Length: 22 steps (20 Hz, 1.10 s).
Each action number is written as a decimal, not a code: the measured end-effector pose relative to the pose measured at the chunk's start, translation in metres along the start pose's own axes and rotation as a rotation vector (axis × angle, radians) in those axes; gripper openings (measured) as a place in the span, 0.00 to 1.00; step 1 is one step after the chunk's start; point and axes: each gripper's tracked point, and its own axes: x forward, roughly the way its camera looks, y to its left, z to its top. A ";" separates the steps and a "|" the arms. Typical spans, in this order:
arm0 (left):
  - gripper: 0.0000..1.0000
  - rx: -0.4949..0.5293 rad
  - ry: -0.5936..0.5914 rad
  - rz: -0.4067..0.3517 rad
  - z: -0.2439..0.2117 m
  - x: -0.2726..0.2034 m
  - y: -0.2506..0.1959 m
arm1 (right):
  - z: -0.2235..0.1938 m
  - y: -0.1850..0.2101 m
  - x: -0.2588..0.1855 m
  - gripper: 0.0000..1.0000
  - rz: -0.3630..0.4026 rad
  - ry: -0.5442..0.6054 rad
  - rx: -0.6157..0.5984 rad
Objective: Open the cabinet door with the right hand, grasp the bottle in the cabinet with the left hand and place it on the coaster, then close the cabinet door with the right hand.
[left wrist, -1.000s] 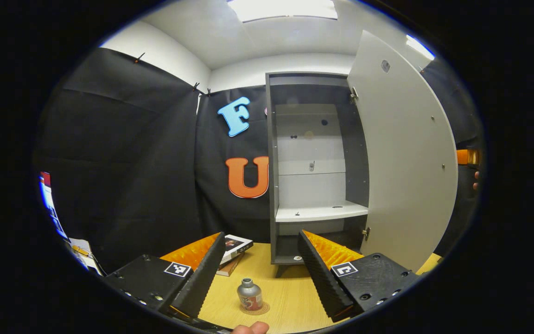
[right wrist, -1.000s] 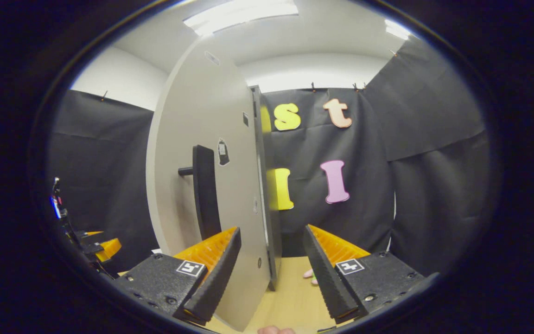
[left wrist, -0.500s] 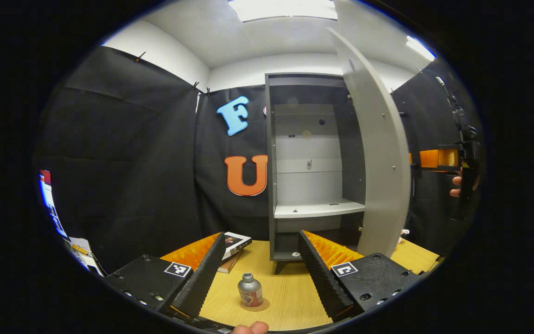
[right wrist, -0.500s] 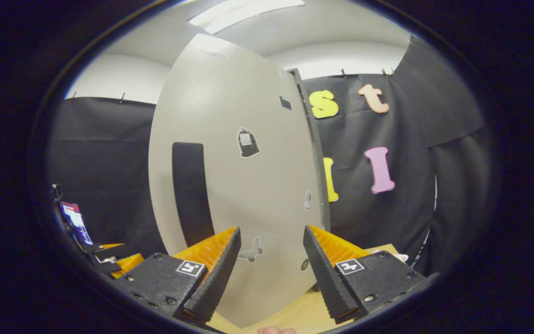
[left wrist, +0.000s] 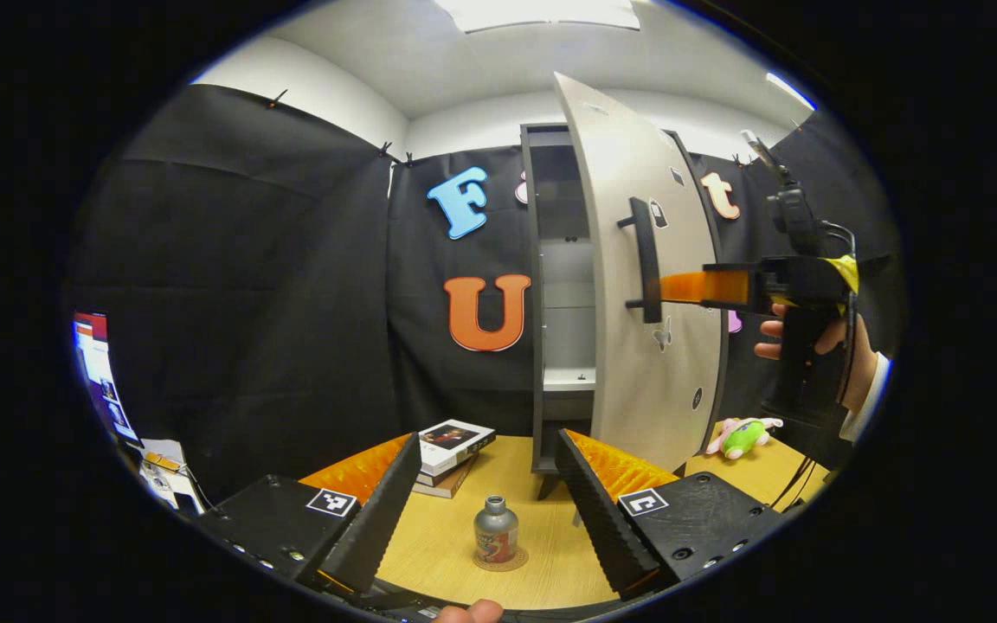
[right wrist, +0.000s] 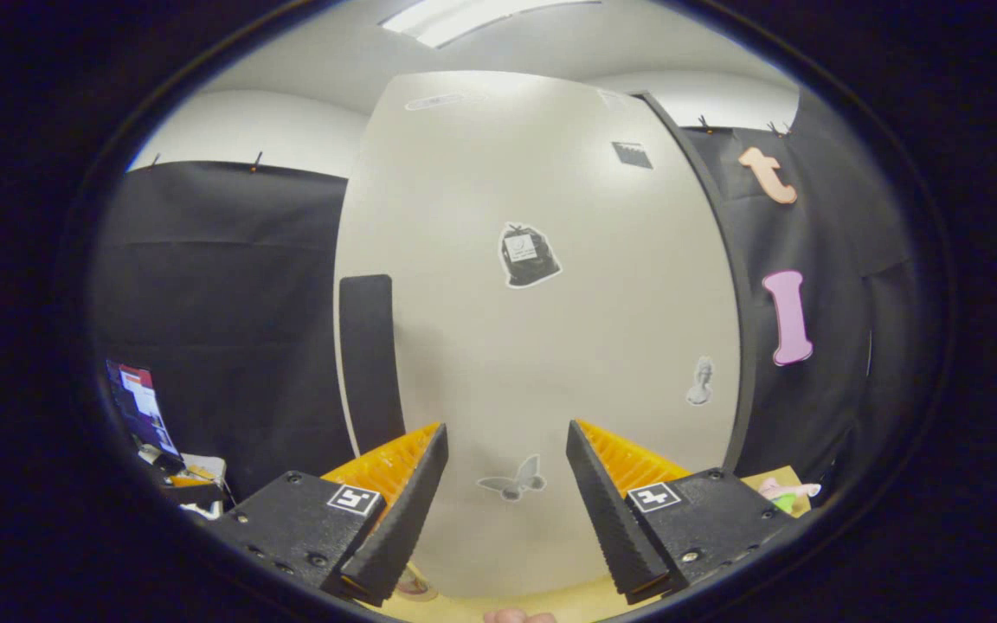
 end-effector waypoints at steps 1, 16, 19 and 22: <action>0.94 -0.006 0.003 0.008 -0.002 0.002 0.002 | -0.004 0.005 0.013 0.89 0.002 0.007 -0.001; 0.94 -0.028 -0.014 -0.008 -0.003 0.004 -0.005 | -0.011 -0.046 -0.067 0.89 -0.155 -0.023 -0.021; 0.94 -0.024 -0.025 -0.036 -0.001 0.003 -0.017 | -0.008 -0.066 -0.126 0.90 -0.222 -0.045 -0.038; 0.94 -0.037 -0.032 -0.077 0.001 0.001 -0.035 | -0.010 -0.086 -0.185 0.89 -0.307 -0.055 -0.058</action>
